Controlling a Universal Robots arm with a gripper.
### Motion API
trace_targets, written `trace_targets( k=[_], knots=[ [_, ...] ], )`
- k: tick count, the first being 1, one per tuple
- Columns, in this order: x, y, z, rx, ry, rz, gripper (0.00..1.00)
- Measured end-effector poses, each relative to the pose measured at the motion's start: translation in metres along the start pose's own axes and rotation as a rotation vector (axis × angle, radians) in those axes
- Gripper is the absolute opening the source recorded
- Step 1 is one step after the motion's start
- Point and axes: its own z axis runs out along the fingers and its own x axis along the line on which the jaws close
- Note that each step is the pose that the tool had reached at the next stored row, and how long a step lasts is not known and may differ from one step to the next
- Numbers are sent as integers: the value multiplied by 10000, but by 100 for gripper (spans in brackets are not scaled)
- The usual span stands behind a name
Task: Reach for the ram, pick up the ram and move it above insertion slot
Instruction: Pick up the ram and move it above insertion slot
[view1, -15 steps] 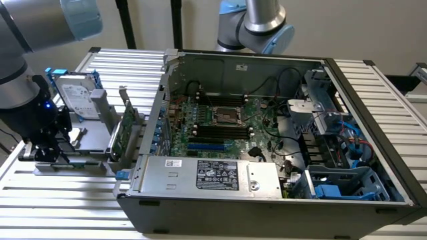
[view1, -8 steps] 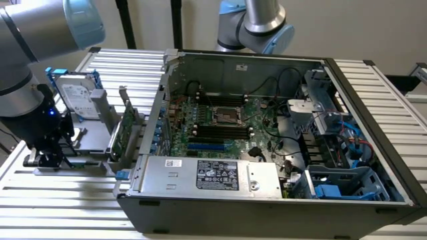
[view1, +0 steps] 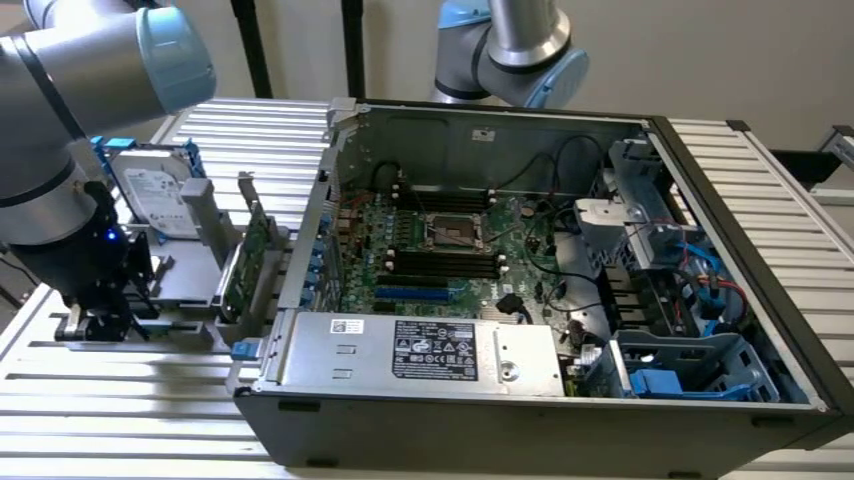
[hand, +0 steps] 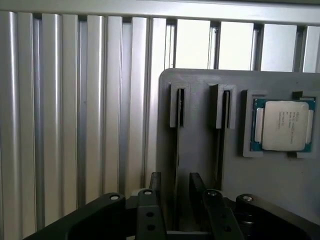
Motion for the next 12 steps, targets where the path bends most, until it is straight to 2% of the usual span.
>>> trace_targets(
  k=[10, 11, 12],
  knots=[
    [-16, -2, 30, -96, -17, 1, 36],
    [-17, -3, 32, -98, -18, 1, 35],
    [-17, -5, 33, -100, -18, 2, 28]
  ],
)
